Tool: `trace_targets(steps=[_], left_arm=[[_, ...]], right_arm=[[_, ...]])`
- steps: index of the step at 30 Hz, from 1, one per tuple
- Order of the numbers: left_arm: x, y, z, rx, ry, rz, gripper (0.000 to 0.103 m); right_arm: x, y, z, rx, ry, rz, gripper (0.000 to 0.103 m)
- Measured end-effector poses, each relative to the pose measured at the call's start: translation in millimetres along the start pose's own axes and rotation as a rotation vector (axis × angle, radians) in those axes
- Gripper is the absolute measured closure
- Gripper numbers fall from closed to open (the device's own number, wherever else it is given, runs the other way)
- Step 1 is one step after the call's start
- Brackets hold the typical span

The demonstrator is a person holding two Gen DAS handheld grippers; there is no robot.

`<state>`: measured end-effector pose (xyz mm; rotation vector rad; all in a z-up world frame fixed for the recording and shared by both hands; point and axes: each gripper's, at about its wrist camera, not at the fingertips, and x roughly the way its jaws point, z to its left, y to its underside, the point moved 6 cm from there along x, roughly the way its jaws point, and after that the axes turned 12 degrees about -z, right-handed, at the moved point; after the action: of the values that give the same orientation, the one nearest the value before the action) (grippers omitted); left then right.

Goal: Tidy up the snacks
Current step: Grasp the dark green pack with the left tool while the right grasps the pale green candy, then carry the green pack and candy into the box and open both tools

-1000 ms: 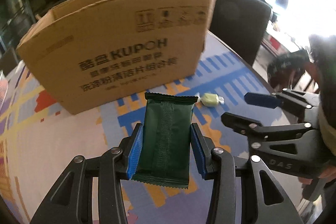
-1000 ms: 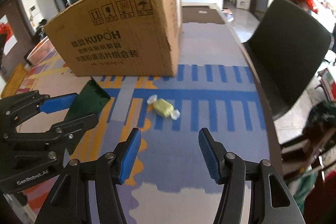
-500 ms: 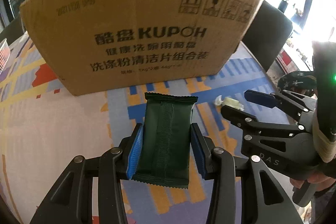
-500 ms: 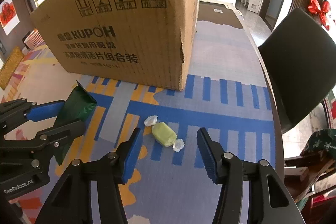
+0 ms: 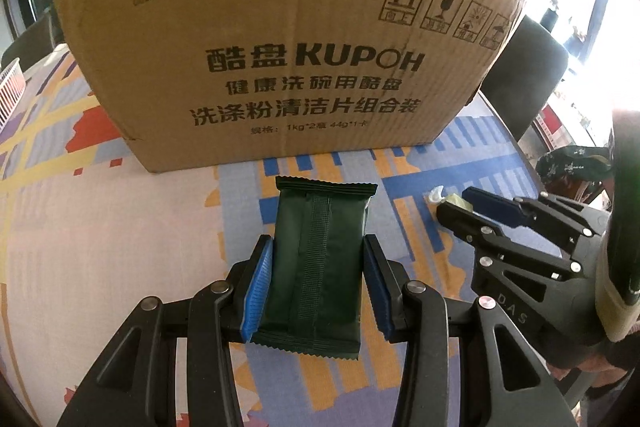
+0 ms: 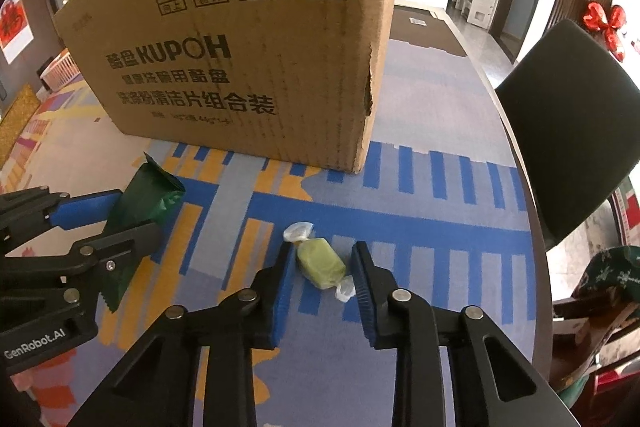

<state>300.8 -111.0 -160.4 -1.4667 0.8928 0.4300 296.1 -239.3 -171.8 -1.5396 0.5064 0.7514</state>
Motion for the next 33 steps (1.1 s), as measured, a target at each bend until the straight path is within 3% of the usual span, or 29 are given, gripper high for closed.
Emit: trace_targets(steps=[15,33], left_arm=[[-37.5,-2.1,0.4,0.008,0.002,-0.065,0.059],[-129.4,-43.4,6.9,0.013,-0.05,-0.293,0.059]], right_arm=[[-47.6,0.7,16.0,0.096,-0.024,-0.08,0.077],[-129.2,-56.5,29.5,0.104,-0.037,-0.318,0.077]])
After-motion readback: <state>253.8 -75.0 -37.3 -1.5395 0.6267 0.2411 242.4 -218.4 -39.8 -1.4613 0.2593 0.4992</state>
